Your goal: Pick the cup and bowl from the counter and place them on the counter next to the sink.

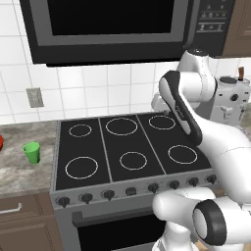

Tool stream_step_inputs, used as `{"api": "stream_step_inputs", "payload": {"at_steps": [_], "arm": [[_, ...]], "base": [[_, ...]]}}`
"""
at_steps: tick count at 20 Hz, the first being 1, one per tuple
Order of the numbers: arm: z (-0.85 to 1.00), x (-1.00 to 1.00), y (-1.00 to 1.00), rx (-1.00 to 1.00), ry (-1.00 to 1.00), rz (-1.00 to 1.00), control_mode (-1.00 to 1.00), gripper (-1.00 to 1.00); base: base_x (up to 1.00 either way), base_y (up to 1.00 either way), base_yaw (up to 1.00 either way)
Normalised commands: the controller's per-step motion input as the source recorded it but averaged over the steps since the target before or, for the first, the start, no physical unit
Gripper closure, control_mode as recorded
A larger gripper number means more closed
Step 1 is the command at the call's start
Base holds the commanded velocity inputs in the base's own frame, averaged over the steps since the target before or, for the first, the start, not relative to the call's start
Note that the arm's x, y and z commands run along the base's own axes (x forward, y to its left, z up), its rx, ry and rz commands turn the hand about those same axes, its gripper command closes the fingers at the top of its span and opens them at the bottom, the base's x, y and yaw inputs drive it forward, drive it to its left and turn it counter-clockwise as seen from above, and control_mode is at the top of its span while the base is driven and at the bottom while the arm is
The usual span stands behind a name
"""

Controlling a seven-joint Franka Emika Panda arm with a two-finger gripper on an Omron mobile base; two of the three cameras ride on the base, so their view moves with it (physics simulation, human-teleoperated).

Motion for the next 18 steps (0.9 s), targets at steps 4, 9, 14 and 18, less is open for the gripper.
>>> {"api": "stream_step_inputs", "payload": {"at_steps": [4,9,14,18], "arm": [[0.0,0.13,0.04,0.0,0.0,-0.02,-1.0,-1.0],[0.0,0.01,0.33,0.0,-0.04,-0.03,-1.0,-1.0],[-0.16,0.0,0.64,0.0,-0.01,0.01,-1.0,-1.0],[-0.26,0.0,0.56,0.0,0.07,0.0,-1.0,-1.0]], "base": [[0.0,0.0,0.0],[0.0,0.0,0.0],[0.0,0.0,0.0],[0.0,0.0,0.0]]}}
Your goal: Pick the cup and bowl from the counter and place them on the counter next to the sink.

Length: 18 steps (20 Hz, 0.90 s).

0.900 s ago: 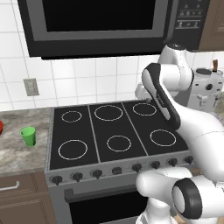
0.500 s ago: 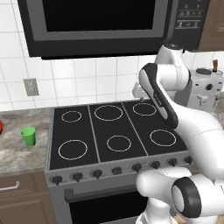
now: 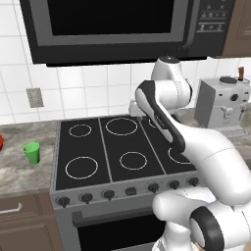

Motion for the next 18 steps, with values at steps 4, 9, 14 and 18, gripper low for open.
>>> {"api": "stream_step_inputs", "payload": {"at_steps": [4,9,14,18], "arm": [[-0.14,0.0,0.42,0.0,0.08,0.01,-1.0,-1.0],[-0.01,0.02,0.37,0.02,0.01,0.0,-1.0,-1.0],[0.0,0.07,0.53,0.05,0.0,0.0,-1.0,-1.0],[0.0,0.03,0.47,0.14,0.0,0.0,-1.0,-1.0]], "base": [[0.0,0.0,0.0],[0.0,0.0,0.0],[0.0,0.0,0.0],[0.0,0.0,0.0]]}}
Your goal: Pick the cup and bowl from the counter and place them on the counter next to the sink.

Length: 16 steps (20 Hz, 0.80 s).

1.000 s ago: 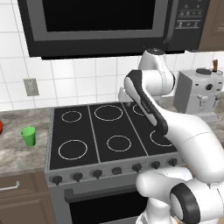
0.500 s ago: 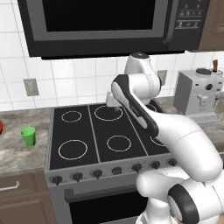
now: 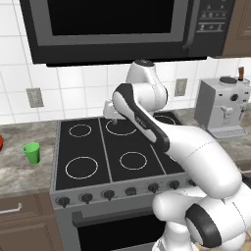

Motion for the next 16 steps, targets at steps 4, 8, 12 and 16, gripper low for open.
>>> {"api": "stream_step_inputs", "payload": {"at_steps": [4,8,12,16], "arm": [[0.0,0.06,0.49,0.17,0.0,0.0,-1.0,-1.0],[0.0,0.03,0.46,0.15,0.0,0.0,-1.0,-1.0],[-0.06,0.14,0.49,0.02,0.01,0.0,-1.0,-1.0],[-0.14,0.08,0.53,0.0,0.0,0.0,-1.0,-1.0]], "base": [[0.0,0.0,0.0],[0.0,0.0,0.0],[0.0,0.0,0.0],[0.0,0.0,0.0]]}}
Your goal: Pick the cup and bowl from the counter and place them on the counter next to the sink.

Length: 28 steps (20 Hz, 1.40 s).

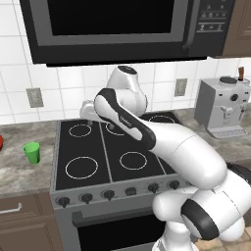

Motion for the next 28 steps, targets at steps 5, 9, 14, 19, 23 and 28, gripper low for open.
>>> {"api": "stream_step_inputs", "payload": {"at_steps": [5,9,14,19,23,28], "arm": [[-0.07,0.02,0.43,0.0,0.0,0.0,-1.0,-1.0],[0.0,0.05,0.35,0.0,0.02,0.0,-1.0,-1.0],[0.0,0.04,0.39,0.0,0.08,0.0,-1.0,-1.0],[0.0,0.15,0.41,-0.05,0.13,0.0,-1.0,-1.0],[0.0,0.12,0.36,-0.06,0.09,-0.04,-1.0,-1.0],[0.0,0.03,0.17,-0.08,0.01,-0.09,-1.0,-1.0]], "base": [[0.0,0.0,0.0],[0.0,0.0,0.0],[0.0,0.0,0.0],[0.0,0.0,0.0],[0.0,0.0,0.0],[0.0,0.0,0.0]]}}
